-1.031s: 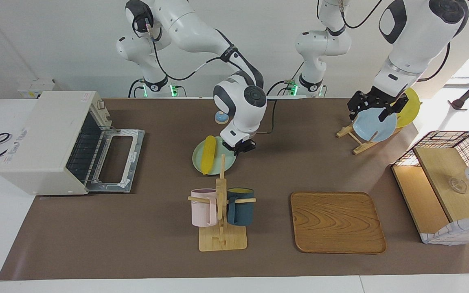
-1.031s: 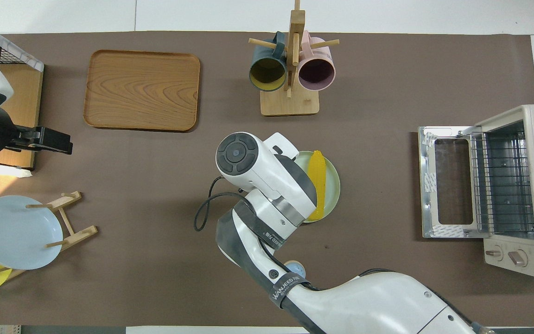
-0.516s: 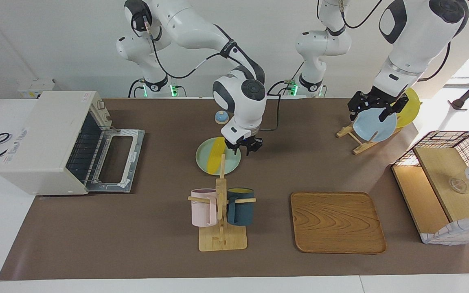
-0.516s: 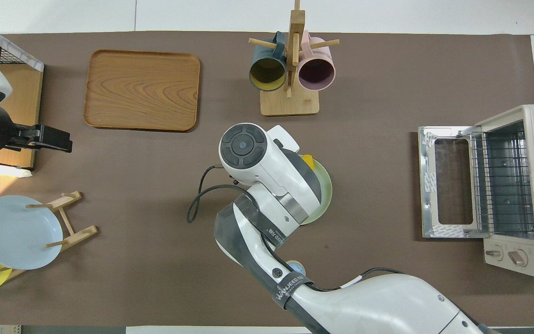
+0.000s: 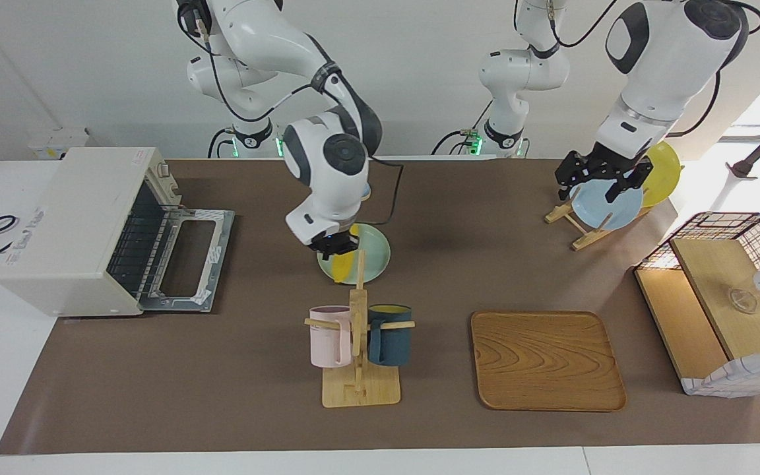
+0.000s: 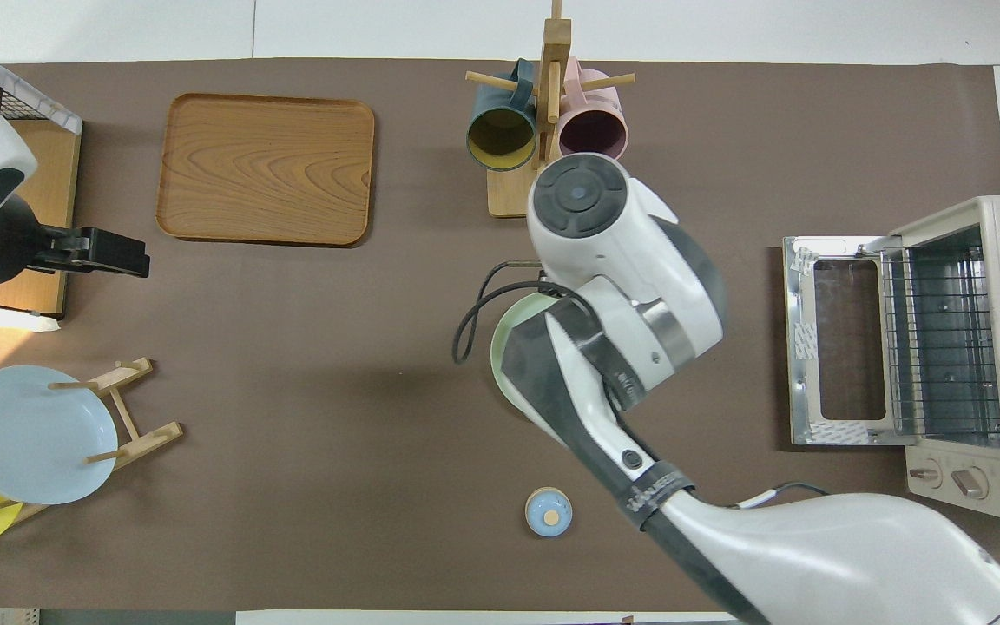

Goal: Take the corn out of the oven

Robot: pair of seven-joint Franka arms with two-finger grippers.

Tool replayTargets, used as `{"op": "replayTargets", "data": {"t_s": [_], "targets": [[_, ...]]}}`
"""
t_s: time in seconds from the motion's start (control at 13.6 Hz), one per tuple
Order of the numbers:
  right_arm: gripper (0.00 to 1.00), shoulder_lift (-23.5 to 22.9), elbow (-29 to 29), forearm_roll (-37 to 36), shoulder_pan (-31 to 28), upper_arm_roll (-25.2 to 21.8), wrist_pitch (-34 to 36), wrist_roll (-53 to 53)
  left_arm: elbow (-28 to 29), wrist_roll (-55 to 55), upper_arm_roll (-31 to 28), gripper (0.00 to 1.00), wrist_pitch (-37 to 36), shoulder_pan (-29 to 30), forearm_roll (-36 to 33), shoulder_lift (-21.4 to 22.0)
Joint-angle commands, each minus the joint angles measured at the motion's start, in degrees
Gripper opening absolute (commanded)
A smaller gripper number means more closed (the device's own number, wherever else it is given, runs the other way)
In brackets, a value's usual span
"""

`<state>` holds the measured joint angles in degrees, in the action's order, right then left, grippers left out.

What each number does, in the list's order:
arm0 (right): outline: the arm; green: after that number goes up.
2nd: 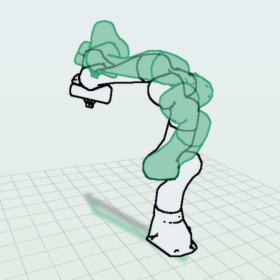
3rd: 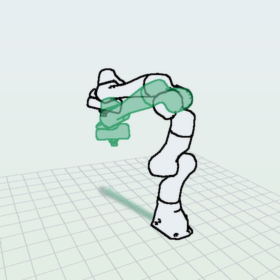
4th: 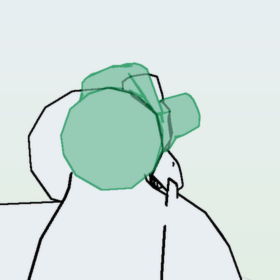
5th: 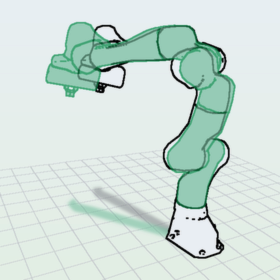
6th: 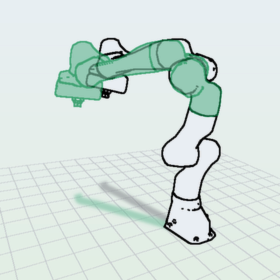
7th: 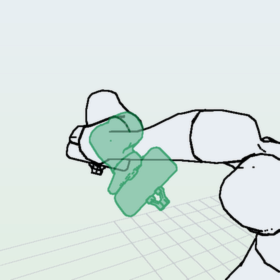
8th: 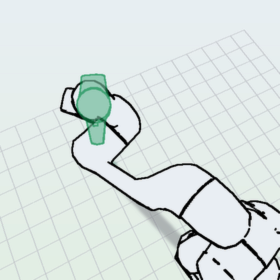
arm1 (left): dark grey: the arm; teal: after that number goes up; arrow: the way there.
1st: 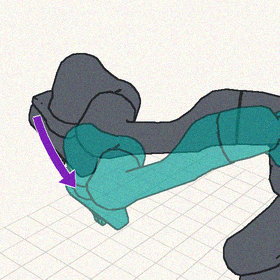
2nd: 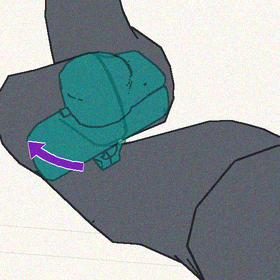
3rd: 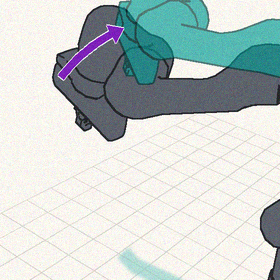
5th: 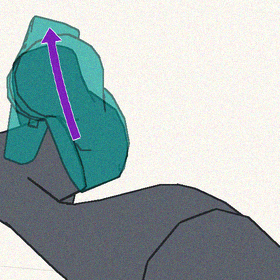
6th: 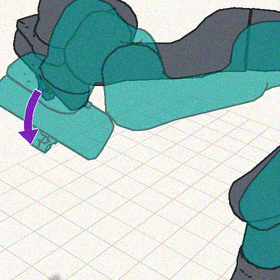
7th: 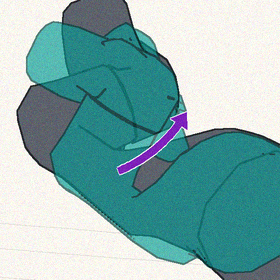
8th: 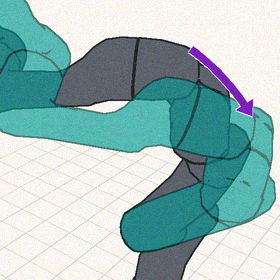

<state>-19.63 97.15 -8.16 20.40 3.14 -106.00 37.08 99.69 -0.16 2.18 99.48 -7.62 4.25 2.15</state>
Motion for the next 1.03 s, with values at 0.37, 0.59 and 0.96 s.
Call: {"op": "replayTargets", "data": {"t_s": [0.37, 0.59, 0.96], "targets": [[0.00, 6.9, 21.3, -0.6, -14.5, 0.8, -16.0, -6.6, 3.2, -14.8, -0.3, 1.00, 16.0, -18.8, 3.3, -7.6], [0.00, 7.2, 24.0, -2.2, -17.3, 0.9, -18.4, -8.1, 3.1, -16.7, -0.3, 1.00, 21.4, -24.5, 4.9, -11.5], [0.00, 7.2, 26.5, -9.7, -18.9, 0.8, -18.8, -11.0, 2.5, -21.4, -0.3, 1.00, 30.9, -30.8, 5.9, -17.0]]}}
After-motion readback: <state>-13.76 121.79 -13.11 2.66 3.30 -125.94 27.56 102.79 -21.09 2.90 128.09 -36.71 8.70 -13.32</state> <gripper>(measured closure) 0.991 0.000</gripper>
